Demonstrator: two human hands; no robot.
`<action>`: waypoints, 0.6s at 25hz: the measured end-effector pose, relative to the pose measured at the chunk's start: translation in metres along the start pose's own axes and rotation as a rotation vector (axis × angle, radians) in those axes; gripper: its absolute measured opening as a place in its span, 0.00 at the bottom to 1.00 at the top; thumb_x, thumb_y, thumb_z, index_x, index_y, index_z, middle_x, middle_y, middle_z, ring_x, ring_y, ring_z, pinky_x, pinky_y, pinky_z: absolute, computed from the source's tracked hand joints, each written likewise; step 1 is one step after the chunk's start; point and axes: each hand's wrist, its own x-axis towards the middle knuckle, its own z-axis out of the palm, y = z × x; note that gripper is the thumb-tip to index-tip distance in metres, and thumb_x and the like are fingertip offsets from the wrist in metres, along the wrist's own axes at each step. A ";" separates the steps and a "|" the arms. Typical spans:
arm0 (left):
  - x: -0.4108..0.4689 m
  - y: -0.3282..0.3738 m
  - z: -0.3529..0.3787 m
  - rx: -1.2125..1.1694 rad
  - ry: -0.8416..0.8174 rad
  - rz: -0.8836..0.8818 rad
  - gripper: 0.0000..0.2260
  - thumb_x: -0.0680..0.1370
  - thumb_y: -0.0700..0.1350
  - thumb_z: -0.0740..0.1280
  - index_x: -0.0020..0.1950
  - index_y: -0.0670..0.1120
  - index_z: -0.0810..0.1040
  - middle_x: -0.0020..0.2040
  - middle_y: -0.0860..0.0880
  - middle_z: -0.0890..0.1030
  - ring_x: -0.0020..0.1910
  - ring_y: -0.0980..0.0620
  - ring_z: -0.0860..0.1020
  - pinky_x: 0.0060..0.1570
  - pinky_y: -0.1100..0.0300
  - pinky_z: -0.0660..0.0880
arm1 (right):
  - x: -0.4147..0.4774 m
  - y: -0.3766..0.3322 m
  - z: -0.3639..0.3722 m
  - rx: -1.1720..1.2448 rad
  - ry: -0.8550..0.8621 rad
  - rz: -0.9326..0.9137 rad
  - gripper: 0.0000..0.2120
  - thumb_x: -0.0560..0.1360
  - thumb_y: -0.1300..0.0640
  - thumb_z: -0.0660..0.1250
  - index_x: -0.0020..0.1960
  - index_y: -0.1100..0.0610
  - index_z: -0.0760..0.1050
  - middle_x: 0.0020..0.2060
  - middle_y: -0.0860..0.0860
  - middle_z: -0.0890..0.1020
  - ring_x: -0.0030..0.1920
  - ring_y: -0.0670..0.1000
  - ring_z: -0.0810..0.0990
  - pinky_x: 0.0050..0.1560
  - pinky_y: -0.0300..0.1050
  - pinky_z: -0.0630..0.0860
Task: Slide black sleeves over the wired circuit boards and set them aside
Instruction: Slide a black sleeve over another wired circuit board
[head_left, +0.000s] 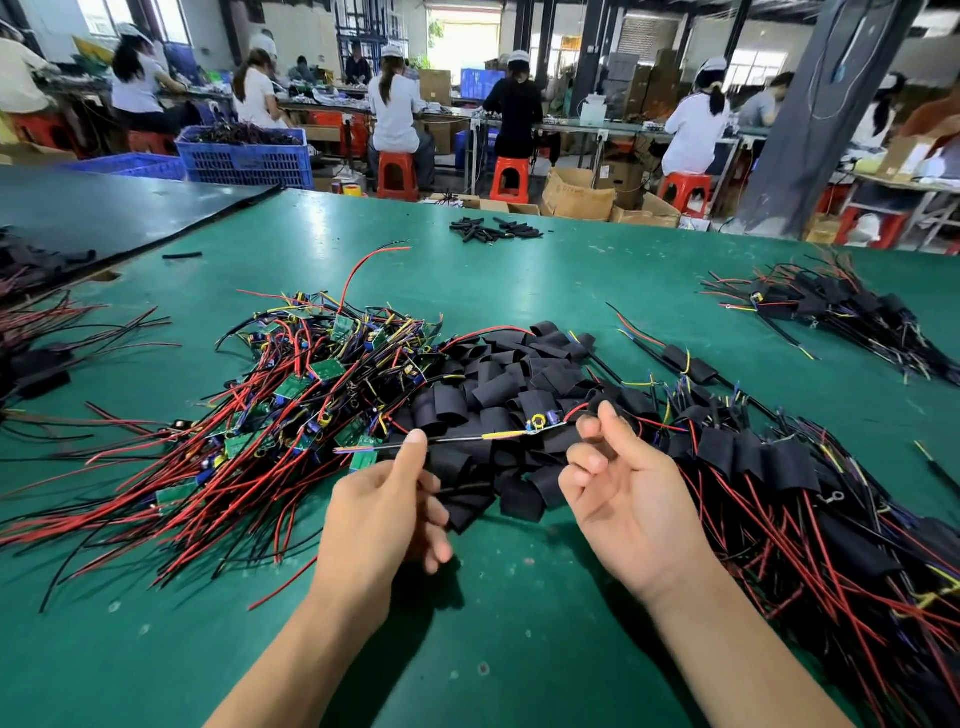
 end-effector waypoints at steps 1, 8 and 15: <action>-0.003 -0.001 0.001 0.109 -0.011 0.015 0.26 0.80 0.60 0.64 0.41 0.36 0.77 0.27 0.43 0.78 0.19 0.47 0.72 0.18 0.61 0.66 | 0.000 -0.002 0.000 0.041 -0.012 0.020 0.04 0.74 0.56 0.67 0.43 0.54 0.72 0.36 0.48 0.76 0.26 0.44 0.70 0.27 0.36 0.71; -0.006 -0.003 -0.009 0.971 0.398 0.440 0.20 0.76 0.66 0.62 0.37 0.50 0.72 0.31 0.52 0.77 0.36 0.44 0.77 0.38 0.53 0.73 | -0.001 -0.007 0.002 0.140 -0.064 0.085 0.06 0.76 0.55 0.64 0.43 0.56 0.72 0.36 0.46 0.75 0.29 0.44 0.72 0.29 0.35 0.72; -0.016 -0.004 0.017 0.043 -0.371 0.053 0.14 0.70 0.54 0.74 0.47 0.45 0.84 0.43 0.44 0.85 0.28 0.48 0.78 0.26 0.61 0.74 | -0.002 0.001 0.003 0.092 -0.104 0.117 0.05 0.75 0.55 0.65 0.45 0.55 0.70 0.36 0.47 0.75 0.29 0.44 0.72 0.30 0.36 0.73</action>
